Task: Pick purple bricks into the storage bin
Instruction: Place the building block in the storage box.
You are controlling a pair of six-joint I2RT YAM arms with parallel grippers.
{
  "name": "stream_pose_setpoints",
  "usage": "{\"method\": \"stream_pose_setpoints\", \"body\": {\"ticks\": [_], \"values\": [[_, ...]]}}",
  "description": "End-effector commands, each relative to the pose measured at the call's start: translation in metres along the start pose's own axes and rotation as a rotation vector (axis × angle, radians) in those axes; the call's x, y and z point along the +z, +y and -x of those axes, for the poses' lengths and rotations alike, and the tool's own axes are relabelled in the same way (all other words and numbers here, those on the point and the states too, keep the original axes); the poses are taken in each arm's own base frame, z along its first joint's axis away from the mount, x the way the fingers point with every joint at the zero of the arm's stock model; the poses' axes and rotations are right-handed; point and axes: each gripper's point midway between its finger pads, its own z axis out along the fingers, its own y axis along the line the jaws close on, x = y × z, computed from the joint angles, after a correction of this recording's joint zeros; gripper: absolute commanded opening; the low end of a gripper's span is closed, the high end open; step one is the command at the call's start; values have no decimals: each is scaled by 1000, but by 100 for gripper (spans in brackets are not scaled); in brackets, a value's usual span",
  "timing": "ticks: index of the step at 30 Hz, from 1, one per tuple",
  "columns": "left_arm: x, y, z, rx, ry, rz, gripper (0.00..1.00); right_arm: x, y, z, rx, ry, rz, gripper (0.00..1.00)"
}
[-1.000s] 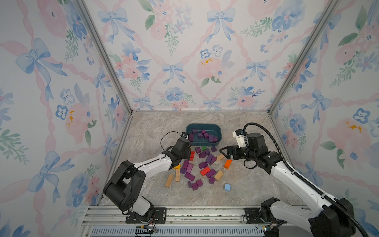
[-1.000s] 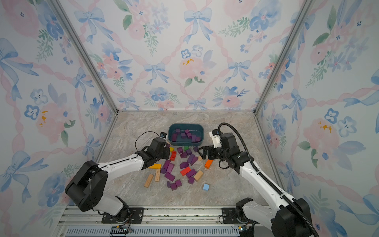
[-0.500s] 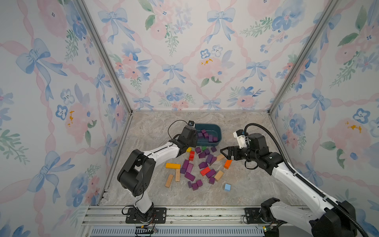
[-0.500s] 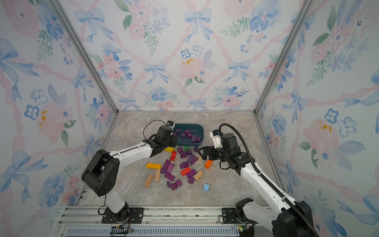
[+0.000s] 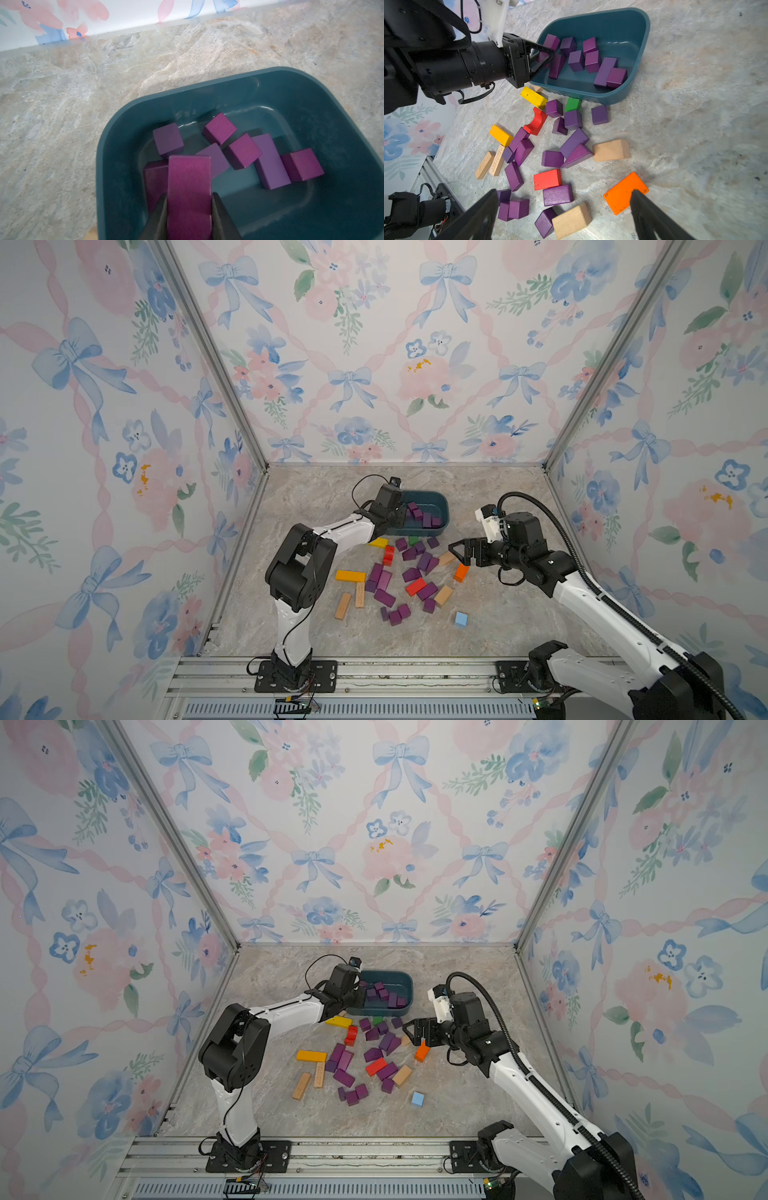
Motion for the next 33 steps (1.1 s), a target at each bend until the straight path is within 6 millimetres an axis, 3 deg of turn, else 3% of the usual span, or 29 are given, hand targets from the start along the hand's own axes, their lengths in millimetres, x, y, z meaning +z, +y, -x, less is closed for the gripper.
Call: {"method": "stream_pose_setpoints", "body": {"ticks": [1, 4, 8, 14, 23, 29, 33], "values": [[8, 0, 3, 2, 3, -13, 38, 1, -11, -8, 24, 28, -31, 97], [7, 1, 5, -4, -3, -7, 59, 0, -13, -7, 25, 26, -32, 97], [-1, 5, 11, -7, -24, 11, 72, 1, -15, -8, 29, 31, -35, 97], [-28, 12, 29, -30, -82, 40, 74, 2, -18, -8, 47, 45, -58, 97], [-86, 12, 53, -64, -232, 10, 76, 19, -33, -20, 76, 103, -112, 97], [-127, 9, 50, -59, -351, -30, 77, 32, -27, -27, 32, 140, -135, 97], [-146, 12, 31, -65, -402, -48, 79, 48, -24, -32, -2, 177, -151, 98]]}}
